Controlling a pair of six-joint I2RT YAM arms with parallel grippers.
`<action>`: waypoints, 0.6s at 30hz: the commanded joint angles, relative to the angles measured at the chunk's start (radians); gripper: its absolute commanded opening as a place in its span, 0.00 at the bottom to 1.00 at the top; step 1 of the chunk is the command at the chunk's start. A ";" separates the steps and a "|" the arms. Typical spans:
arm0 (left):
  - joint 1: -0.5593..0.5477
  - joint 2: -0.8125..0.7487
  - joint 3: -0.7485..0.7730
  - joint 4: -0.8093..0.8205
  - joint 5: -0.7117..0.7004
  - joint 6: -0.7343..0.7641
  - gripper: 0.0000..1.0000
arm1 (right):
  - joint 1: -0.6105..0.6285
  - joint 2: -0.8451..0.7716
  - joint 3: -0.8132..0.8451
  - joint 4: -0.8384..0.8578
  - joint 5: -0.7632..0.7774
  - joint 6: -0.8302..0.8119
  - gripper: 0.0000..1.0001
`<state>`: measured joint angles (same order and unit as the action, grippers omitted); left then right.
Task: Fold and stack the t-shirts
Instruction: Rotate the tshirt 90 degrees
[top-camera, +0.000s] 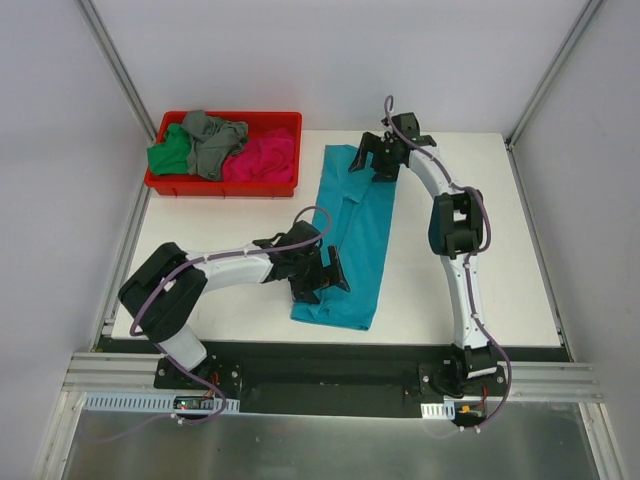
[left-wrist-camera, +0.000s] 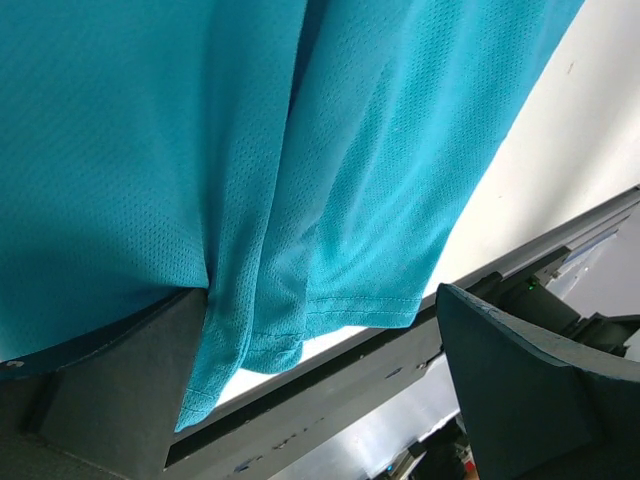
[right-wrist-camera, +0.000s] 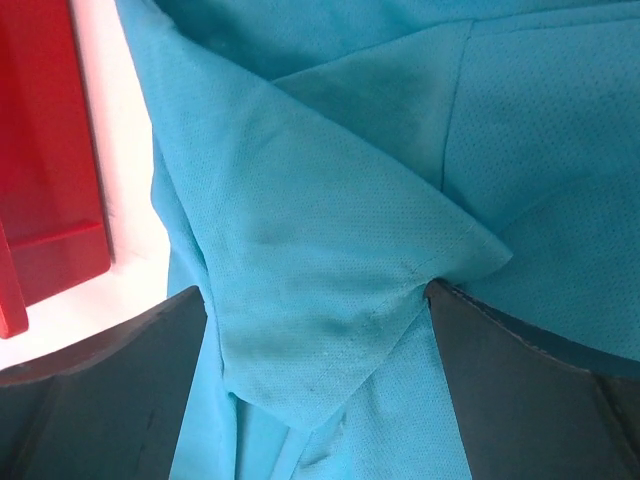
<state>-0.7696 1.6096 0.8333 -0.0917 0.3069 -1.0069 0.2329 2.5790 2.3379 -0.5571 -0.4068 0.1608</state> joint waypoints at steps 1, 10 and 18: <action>-0.025 0.049 0.059 -0.029 -0.011 -0.038 0.99 | 0.011 -0.002 0.043 0.003 -0.040 -0.110 0.96; -0.042 -0.157 0.040 -0.049 0.043 0.080 0.99 | 0.014 -0.556 -0.378 0.017 -0.059 -0.224 0.96; -0.008 -0.442 -0.141 -0.229 -0.112 0.137 0.99 | 0.101 -1.213 -1.151 0.183 0.023 -0.135 0.96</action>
<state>-0.7971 1.2778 0.7879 -0.1902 0.2840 -0.9131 0.2558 1.6020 1.4624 -0.4244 -0.4404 -0.0090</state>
